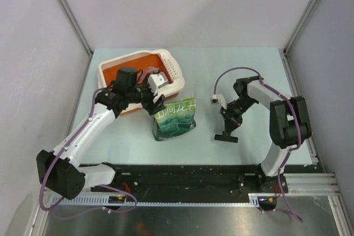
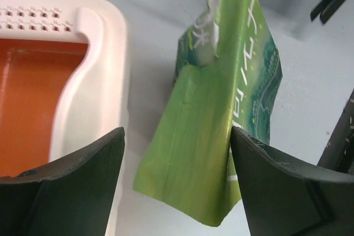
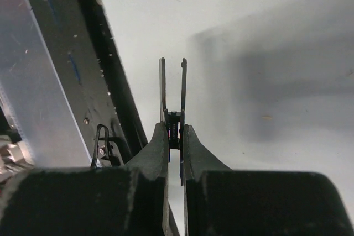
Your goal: Fill the litter box with clean litter
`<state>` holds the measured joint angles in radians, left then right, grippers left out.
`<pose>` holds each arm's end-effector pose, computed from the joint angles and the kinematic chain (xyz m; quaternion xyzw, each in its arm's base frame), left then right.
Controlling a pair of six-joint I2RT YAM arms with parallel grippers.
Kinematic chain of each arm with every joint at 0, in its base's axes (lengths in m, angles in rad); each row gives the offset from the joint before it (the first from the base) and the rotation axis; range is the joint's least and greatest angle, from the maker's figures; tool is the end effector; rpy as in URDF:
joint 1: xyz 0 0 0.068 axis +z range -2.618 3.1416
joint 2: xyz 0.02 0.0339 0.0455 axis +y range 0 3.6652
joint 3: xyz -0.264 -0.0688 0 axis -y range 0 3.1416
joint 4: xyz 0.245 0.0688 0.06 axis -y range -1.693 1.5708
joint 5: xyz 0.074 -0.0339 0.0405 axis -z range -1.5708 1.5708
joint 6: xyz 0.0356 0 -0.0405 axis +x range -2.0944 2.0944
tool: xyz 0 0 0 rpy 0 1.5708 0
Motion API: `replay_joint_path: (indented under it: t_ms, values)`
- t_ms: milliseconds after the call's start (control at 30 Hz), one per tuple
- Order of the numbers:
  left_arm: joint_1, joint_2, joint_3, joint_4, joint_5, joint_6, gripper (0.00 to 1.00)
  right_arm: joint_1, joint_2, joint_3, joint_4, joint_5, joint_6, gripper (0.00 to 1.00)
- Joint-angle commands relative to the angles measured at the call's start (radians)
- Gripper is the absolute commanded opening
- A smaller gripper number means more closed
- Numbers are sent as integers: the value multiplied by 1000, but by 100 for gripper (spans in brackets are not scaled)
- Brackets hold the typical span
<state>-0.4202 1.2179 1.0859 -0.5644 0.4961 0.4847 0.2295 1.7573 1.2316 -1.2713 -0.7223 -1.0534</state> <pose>0.2308 -0.1217 0.3209 0.4774 0.7444 -0.2091 0.4174 0.2755 0.0885 0.2037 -0.5242 0.7686 0.3640 0.0438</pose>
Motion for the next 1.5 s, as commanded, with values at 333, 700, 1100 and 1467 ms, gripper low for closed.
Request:
replay_joint_path:
  t_ms: [333, 700, 1100, 1467]
  values:
    - [72, 277, 428, 70, -152, -385, 87, -32, 81, -44, 296, 133, 306, 43]
    - [271, 232, 392, 70, -209, -274, 98, -64, -168, 41, 304, 55, 378, 73]
    - [642, -70, 154, 69, -459, -396, 22, 62, 39, 333, 908, 348, 888, 50]
    - [782, 61, 6, 63, -640, -480, 0, 157, 504, 735, 975, 373, 905, 23]
